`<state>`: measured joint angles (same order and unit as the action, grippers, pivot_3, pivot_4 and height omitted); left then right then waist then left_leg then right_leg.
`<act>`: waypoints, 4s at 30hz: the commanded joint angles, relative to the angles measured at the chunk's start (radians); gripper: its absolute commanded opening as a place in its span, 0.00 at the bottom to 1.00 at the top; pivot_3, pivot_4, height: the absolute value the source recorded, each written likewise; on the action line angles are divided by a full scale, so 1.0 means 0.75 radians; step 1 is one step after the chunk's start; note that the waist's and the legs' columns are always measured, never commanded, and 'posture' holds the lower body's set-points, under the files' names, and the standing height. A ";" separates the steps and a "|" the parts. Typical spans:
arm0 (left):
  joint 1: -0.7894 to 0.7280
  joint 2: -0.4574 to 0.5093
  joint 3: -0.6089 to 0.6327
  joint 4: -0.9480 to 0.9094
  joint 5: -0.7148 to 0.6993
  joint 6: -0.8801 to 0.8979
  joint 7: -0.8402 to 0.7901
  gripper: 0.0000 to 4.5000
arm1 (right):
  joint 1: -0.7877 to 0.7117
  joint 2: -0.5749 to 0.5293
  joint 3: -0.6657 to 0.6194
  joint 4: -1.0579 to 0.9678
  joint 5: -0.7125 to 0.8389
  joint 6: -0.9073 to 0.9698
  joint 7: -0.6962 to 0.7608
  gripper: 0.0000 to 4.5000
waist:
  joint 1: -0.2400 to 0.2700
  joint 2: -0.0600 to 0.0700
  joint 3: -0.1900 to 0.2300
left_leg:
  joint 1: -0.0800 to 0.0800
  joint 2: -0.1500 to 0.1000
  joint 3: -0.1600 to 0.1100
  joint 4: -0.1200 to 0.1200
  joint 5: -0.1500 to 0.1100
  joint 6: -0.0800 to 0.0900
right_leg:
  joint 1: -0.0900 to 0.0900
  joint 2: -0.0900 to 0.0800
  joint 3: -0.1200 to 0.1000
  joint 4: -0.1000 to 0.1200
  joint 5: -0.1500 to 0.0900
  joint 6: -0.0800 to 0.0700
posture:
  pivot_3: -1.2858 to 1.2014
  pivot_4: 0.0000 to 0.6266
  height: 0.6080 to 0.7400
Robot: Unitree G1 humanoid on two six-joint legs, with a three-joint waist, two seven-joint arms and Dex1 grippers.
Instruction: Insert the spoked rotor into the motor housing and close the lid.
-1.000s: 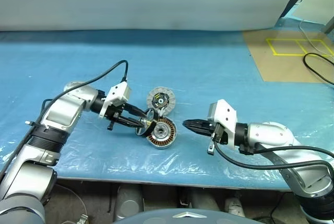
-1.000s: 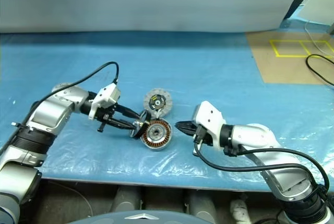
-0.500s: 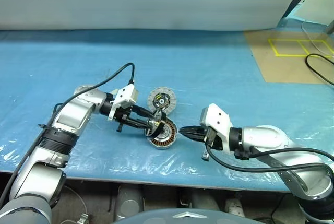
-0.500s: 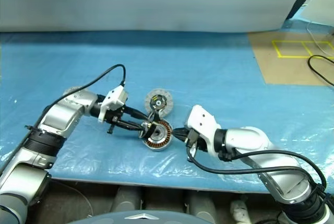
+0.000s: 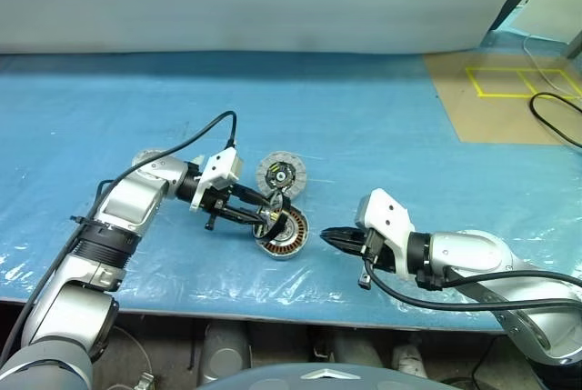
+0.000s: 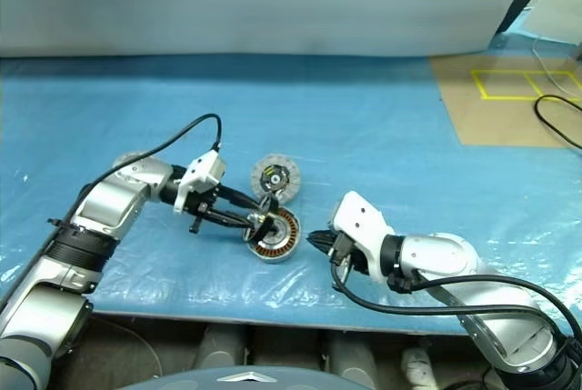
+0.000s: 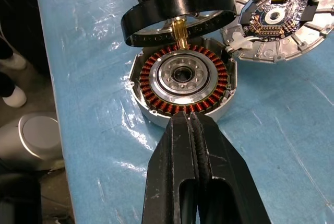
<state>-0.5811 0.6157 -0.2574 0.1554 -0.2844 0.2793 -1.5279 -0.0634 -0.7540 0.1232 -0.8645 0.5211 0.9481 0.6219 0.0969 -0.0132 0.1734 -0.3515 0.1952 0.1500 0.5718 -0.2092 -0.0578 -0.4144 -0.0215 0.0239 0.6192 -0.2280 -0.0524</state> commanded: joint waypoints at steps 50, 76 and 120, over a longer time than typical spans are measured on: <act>0.027 0.045 0.185 -0.187 -0.129 0.071 0.118 0.63 | 0.055 -0.058 -0.093 -0.051 0.017 -0.130 0.035 0.00 | -0.003 0.000 0.000 | 0.000 -0.003 -0.001 0.000 0.000 0.000 | 0.002 -0.002 0.001 0.000 -0.001 0.001 | 0.52 0.24 1.00; 0.815 -0.052 0.418 -0.573 -0.263 -0.151 0.512 0.63 | -0.471 0.236 0.255 1.002 -0.235 -0.760 0.489 0.00 | -0.038 -0.001 0.000 | 0.003 0.006 0.000 0.000 0.000 0.002 | 0.007 -0.002 -0.002 -0.001 -0.006 -0.003 | 0.52 0.24 1.00; 0.844 -0.069 0.424 -0.474 -0.288 -0.274 0.483 0.63 | -0.626 0.465 0.392 1.198 -0.360 -0.896 0.762 0.00 | -0.043 -0.001 0.000 | 0.005 0.009 0.002 0.002 -0.002 0.006 | 0.008 -0.002 -0.005 0.000 -0.006 -0.007 | 0.52 0.24 1.00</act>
<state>0.0493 0.5542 0.0646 -0.1498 -0.4871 0.0624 -1.1786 -0.5125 -0.4164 0.4159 0.0324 0.2537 0.3039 1.1846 0.0649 -0.0138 0.1731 -0.3481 0.2020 0.1518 0.5735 -0.2106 -0.0535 -0.4087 -0.0231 0.0200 0.6190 -0.2321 -0.0573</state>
